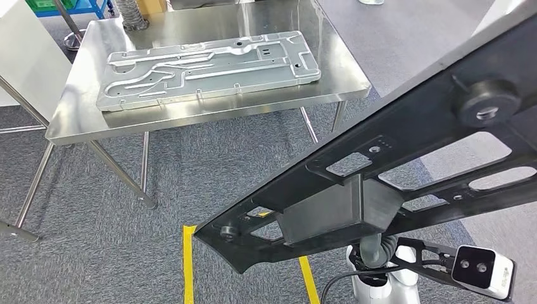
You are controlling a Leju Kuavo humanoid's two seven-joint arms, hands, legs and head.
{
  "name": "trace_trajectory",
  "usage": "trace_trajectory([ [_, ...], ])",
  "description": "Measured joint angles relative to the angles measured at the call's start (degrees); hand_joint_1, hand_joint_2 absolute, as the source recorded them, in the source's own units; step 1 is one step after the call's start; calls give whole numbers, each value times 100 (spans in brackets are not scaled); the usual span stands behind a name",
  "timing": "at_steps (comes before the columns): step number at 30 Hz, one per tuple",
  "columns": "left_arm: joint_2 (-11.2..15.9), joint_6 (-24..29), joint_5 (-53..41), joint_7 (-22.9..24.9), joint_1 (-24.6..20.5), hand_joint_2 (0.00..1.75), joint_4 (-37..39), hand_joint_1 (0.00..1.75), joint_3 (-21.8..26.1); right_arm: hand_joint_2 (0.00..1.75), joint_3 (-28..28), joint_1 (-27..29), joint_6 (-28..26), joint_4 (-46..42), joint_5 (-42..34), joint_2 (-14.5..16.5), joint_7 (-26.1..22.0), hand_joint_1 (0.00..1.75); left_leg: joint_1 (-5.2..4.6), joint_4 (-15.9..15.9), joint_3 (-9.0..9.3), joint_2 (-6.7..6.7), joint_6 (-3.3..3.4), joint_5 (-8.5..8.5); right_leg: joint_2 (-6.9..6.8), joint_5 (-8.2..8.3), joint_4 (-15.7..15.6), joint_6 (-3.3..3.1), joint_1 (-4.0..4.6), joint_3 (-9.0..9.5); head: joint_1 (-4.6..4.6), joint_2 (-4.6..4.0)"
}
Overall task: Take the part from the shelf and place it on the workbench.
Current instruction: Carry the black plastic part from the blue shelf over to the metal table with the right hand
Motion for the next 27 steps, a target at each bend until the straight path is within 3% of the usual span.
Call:
trace_trajectory([
  [1,0,0,-2,-2,2,175,0,0,0,175,0,-1,-1,0,-3,1,0,175,4,-387,121,4,9,285,1,-44,-1,15,-1,62,1,0],
  [3,1,0,-5,-8,0,175,0,0,0,175,-1,-4,-3,0,-7,1,0,175,-18,-1040,333,18,49,589,0,-118,-2,68,6,149,1,0],
  [4,1,0,-7,-11,2,175,0,0,0,175,-2,-4,-3,0,-8,1,1,175,-36,-1203,386,24,84,637,1,-146,-10,103,10,164,1,0],
  [8,0,-5,-7,-19,22,175,0,0,0,175,-3,4,8,-10,-14,-1,-1,175,-39,-1306,502,15,242,619,1,-193,146,251,18,172,1,0],
  [10,-1,-13,-7,-23,15,175,0,0,0,175,-3,3,11,-15,-16,-1,-2,175,-30,-1333,584,9,298,587,-3,-363,676,276,7,-108,1,0],
  [12,-1,-17,-8,-23,11,175,0,0,0,175,-6,11,19,-13,-16,-1,-1,175,-45,-1334,637,10,337,528,-4,-650,1421,283,7,-599,1,0],
  [13,-1,-18,-11,-24,13,175,0,0,0,175,-9,16,26,-11,-16,-1,-1,175,-57,-1334,672,8,345,493,-4,-733,1652,287,9,-797,1,0],
  [14,-1,-20,-16,-25,14,175,0,0,0,175,-12,19,38,-11,-16,-1,0,175,-71,-1333,717,3,351,455,-4,-699,1684,281,13,-899,1,0],
  [15,-1,-24,-22,-28,16,175,0,0,-1,175,-16,20,57,-11,-16,-1,0,175,-86,-1334,777,-5,353,413,-4,-536,1499,261,24,-892,1,0],
  [17,-11,-37,-37,-38,17,175,1,0,-5,175,-25,18,105,-12,-15,0,-1,175,-109,-1341,901,-17,345,318,-3,22,732,154,71,-674,1,0],
  [19,-32,-50,-46,-45,12,175,1,0,-8,175,-37,16,135,-13,-19,5,-2,175,-117,-1355,964,-20,309,244,-4,295,199,53,131,-525,0,0],
  [21,-38,-56,-49,-50,5,175,1,0,-9,175,-48,14,151,-17,-34,21,-1,175,-117,-1357,1011,-12,243,227,-2,293,70,12,157,-497,1,0],
  [24,-27,-65,-53,-62,-12,175,1,0,-12,175,-55,2,186,-25,-68,66,-1,175,-118,-1153,1003,-5,149,164,-8,308,-46,-41,95,-307,-1,0],
  [25,-26,-67,-55,-67,-22,175,2,0,-13,175,-56,-5,193,-26,-80,82,-2,175,-107,-910,884,-4,119,93,-13,288,-69,-53,77,-241,-2,0],
  [27,-23,-68,-57,-76,-28,175,2,0,-13,175,-58,-14,197,-27,-104,104,-1,175,-63,-226,467,-3,54,-152,-17,217,-79,-70,70,-159,-3,0],
])
